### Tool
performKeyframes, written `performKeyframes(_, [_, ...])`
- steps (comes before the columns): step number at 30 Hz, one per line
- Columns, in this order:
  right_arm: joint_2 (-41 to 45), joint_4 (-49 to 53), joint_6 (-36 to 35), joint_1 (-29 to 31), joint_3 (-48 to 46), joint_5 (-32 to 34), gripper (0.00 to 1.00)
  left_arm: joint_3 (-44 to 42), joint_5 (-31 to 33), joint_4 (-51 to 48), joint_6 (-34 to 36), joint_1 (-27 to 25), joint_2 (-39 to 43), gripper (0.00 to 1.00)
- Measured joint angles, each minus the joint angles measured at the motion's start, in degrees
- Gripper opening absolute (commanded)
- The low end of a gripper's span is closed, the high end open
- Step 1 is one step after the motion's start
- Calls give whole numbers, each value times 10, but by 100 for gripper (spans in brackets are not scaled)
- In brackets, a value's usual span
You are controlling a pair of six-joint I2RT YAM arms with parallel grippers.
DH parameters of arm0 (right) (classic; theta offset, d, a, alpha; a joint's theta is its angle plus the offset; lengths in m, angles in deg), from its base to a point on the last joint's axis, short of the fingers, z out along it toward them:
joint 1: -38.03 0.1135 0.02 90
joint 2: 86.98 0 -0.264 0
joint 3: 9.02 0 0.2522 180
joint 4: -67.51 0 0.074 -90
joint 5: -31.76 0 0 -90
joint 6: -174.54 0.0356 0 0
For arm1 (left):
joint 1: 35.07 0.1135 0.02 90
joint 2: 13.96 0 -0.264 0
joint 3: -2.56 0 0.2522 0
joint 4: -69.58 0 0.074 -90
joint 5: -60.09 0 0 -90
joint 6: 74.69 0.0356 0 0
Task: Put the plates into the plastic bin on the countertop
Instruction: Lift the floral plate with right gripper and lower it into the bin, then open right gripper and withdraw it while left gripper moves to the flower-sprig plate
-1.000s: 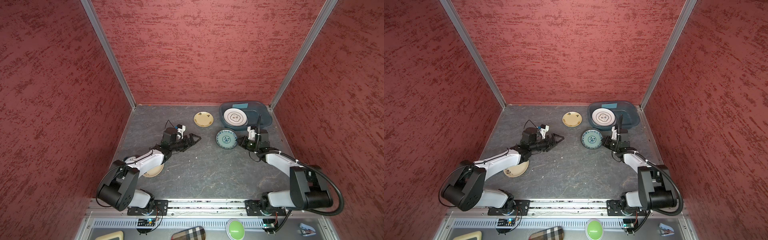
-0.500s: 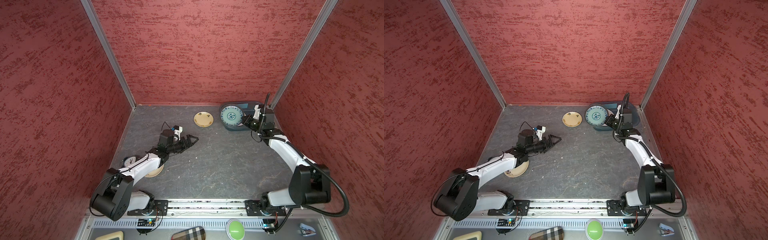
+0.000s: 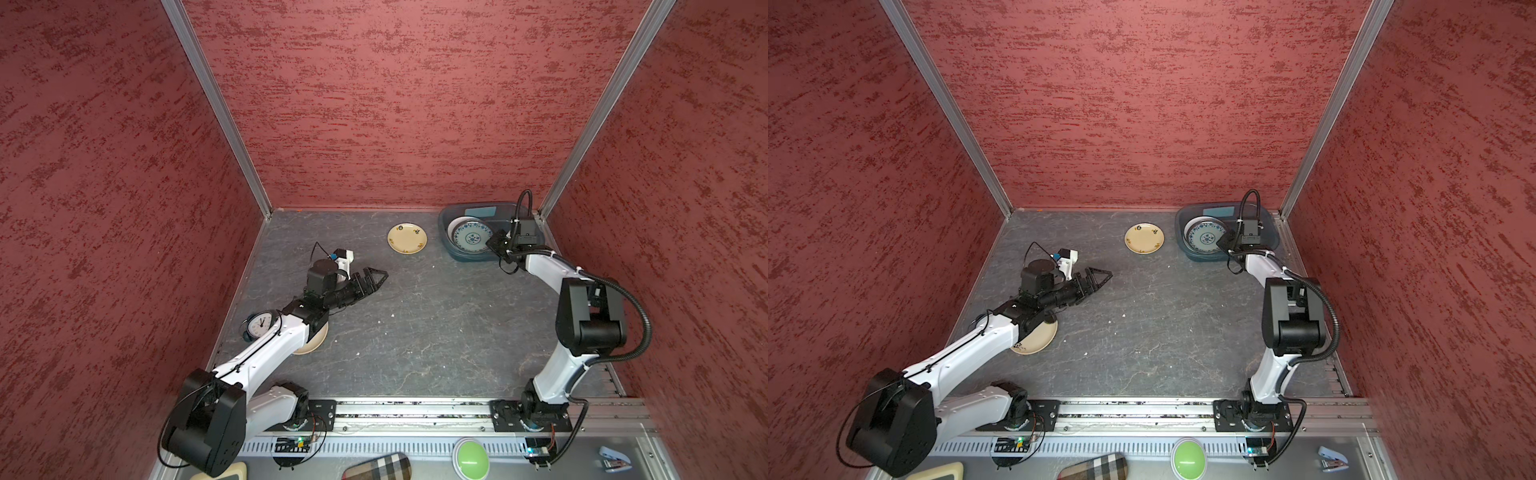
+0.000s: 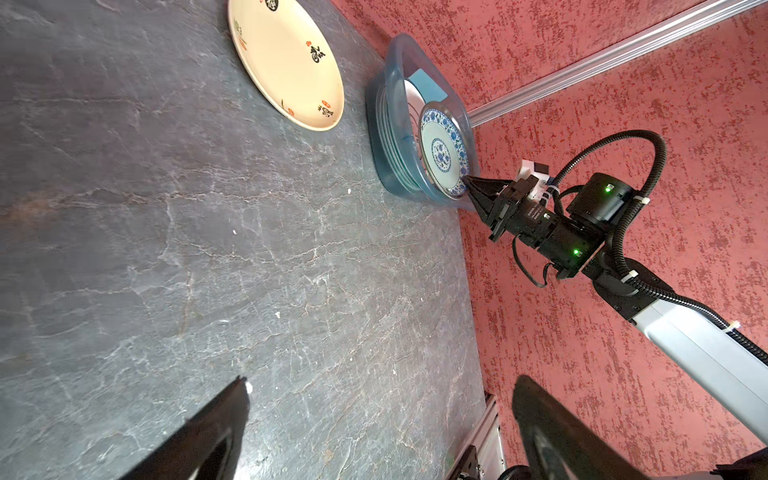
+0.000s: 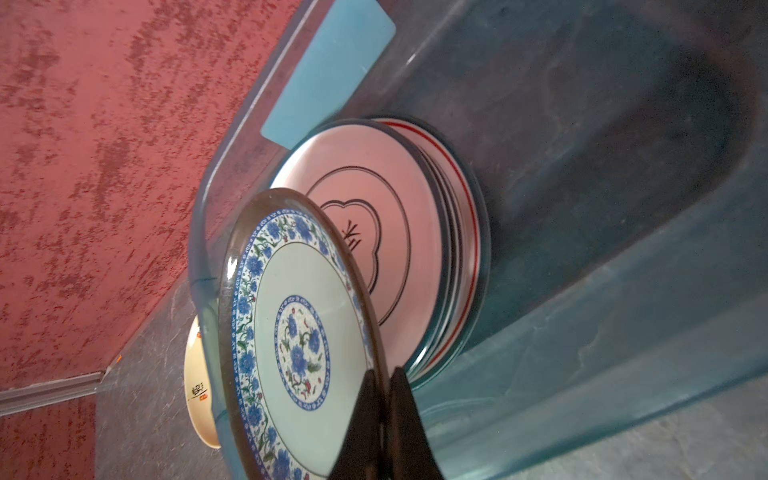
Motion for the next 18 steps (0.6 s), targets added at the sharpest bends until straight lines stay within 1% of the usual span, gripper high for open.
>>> performKeyframes(6, [-52,-3,7,-2,47,-5,0,0,0,-8,3,3,-6,99])
performKeyframes(8, [-64,-2,7,-2,64,-6,3,0,0,-10,3,5,-10,99])
performKeyframes(11, [-71,-2,7,-3,77,-8,6,0,-1,-13,4,5,-11,99])
performKeyframes(16, [-71,2,5,-3,85,-9,6,0,-1,-13,4,5,-11,100])
performKeyframes(18, [-71,5,5,-3,87,-9,11,0,-1,-13,4,6,-13,99])
